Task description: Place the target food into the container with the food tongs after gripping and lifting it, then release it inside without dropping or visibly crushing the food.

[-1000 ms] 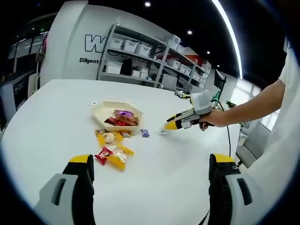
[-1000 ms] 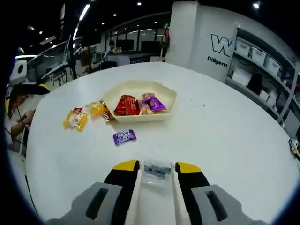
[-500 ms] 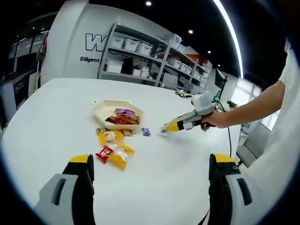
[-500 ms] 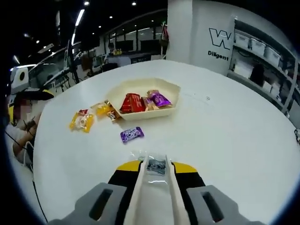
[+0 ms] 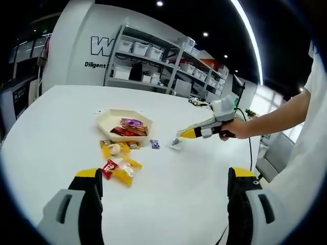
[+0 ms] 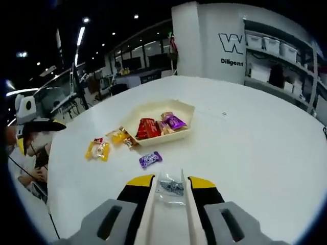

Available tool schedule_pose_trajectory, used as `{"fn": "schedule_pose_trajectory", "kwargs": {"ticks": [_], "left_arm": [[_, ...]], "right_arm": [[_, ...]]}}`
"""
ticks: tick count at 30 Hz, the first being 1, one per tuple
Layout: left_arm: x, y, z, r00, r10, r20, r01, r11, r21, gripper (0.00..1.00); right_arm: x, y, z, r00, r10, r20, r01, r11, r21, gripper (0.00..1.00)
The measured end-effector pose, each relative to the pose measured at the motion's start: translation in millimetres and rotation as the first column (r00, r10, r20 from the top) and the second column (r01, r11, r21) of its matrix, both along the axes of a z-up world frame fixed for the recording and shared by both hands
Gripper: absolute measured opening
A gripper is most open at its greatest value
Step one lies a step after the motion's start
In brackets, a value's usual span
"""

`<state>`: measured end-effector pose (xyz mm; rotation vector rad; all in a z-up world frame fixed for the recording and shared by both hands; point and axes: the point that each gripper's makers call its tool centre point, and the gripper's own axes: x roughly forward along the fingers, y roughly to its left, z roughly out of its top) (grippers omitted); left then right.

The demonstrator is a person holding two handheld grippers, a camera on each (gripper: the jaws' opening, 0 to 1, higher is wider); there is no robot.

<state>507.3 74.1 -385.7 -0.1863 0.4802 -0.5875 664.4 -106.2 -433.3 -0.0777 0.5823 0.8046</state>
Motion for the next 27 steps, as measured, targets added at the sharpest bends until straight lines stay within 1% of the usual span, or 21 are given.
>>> {"fn": "schedule_pose_trajectory", "kwargs": {"ticks": [2, 3, 5, 6, 7, 9, 10, 12, 13, 14, 16, 17, 18, 19, 21, 22, 23, 24, 25, 27], "left_arm": [[0.4, -1.6, 1.4, 1.000, 0.000, 0.002, 0.000, 1.000, -0.007, 0.99], [0.7, -2.6, 1.8, 1.000, -0.002, 0.003, 0.002, 1.000, -0.008, 0.99], [1.7, -6.9, 3.5, 1.000, -0.010, 0.006, 0.010, 1.000, -0.012, 0.99], [2.2, -10.0, 5.1, 1.000, -0.017, 0.010, 0.017, 1.000, -0.015, 0.99], [2.6, -12.1, 6.4, 1.000, -0.022, 0.013, 0.022, 1.000, -0.017, 0.99], [2.8, -17.1, 9.6, 0.999, -0.035, 0.020, 0.036, 0.999, -0.016, 0.99], [3.6, -20.2, 11.8, 0.999, -0.044, 0.029, 0.045, 0.999, -0.013, 0.99], [4.4, -25.7, 16.1, 0.997, -0.063, 0.040, 0.063, 0.998, -0.015, 0.99], [4.4, -29.6, 19.1, 0.996, -0.077, 0.048, 0.078, 0.997, -0.018, 0.99], [4.3, -32.3, 21.5, 0.995, -0.087, 0.054, 0.088, 0.996, -0.020, 0.99], [4.5, -37.4, 25.9, 0.992, -0.105, 0.065, 0.106, 0.994, -0.020, 0.99], [4.4, -39.9, 27.9, 0.991, -0.114, 0.069, 0.116, 0.993, -0.020, 0.99], [3.6, -44.2, 32.6, 0.988, -0.130, 0.080, 0.132, 0.991, -0.025, 0.99], [2.8, -47.9, 36.9, 0.986, -0.143, 0.086, 0.146, 0.989, -0.034, 0.98], [0.5, -56.0, 45.5, 0.980, -0.173, 0.096, 0.178, 0.983, -0.052, 0.98], [0.0, -59.3, 49.8, 0.977, -0.186, 0.108, 0.192, 0.980, -0.049, 0.98], [0.2, -63.4, 55.5, 0.971, -0.202, 0.127, 0.208, 0.977, -0.038, 0.98], [0.3, -66.8, 60.6, 0.966, -0.216, 0.143, 0.222, 0.975, -0.030, 0.98], [0.9, -69.4, 65.3, 0.963, -0.221, 0.157, 0.229, 0.973, -0.034, 0.98], [0.9, -75.0, 73.7, 0.958, -0.234, 0.167, 0.246, 0.968, -0.055, 0.98]], "right_arm": [[-5.7, 5.7, 9.5, 1.000, 0.005, -0.006, -0.005, 0.999, 0.043, 0.20], [-9.0, 10.0, 15.6, 1.000, 0.019, 0.003, -0.019, 0.998, 0.067, 0.20], [-18.1, 16.2, 23.2, 0.999, 0.047, 0.012, -0.047, 0.996, 0.070, 0.20], [-25.5, 24.3, 31.2, 0.997, 0.072, 0.023, -0.074, 0.992, 0.097, 0.20], [-29.5, 27.4, 35.1, 0.996, 0.081, 0.031, -0.084, 0.991, 0.100, 0.20], [-38.7, 36.9, 44.7, 0.993, 0.110, 0.033, -0.114, 0.984, 0.138, 0.20], [-41.7, 39.3, 47.9, 0.992, 0.118, 0.039, -0.122, 0.983, 0.139, 0.20], [-54.2, 51.7, 60.3, 0.987, 0.159, 0.034, -0.163, 0.966, 0.200, 0.21], [-59.4, 55.5, 66.0, 0.983, 0.178, 0.048, -0.184, 0.962, 0.203, 0.21], [-66.0, 61.5, 72.4, 0.977, 0.206, 0.058, -0.214, 0.950, 0.230, 0.21], [-74.0, 67.4, 80.2, 0.973, 0.223, 0.066, -0.232, 0.942, 0.241, 0.21], [-80.5, 73.2, 86.7, 0.965, 0.252, 0.067, -0.260, 0.925, 0.278, 0.21], [-85.0, 76.6, 93.5, 0.964, 0.257, 0.065, -0.265, 0.914, 0.308, 0.21], [-87.6, 77.5, 96.3, 0.961, 0.265, 0.079, -0.276, 0.912, 0.302, 0.21], [-100.6, 85.6, 108.8, 0.948, 0.307, 0.082, -0.315, 0.877, 0.362, 0.21], [-103.8, 87.1, 111.6, 0.945, 0.316, 0.088, -0.326, 0.869, 0.371, 0.21], [-108.9, 89.2, 113.9, 0.937, 0.338, 0.086, -0.344, 0.857, 0.384, 0.21], [-110.8, 89.9, 113.9, 0.936, 0.340, 0.086, -0.347, 0.860, 0.374, 0.21], [-111.6, 90.7, 114.0, 0.935, 0.340, 0.100, -0.352, 0.863, 0.363, 0.21], [-115.0, 92.4, 115.0, 0.931, 0.353, 0.097, -0.363, 0.855, 0.371, 0.21]]}}
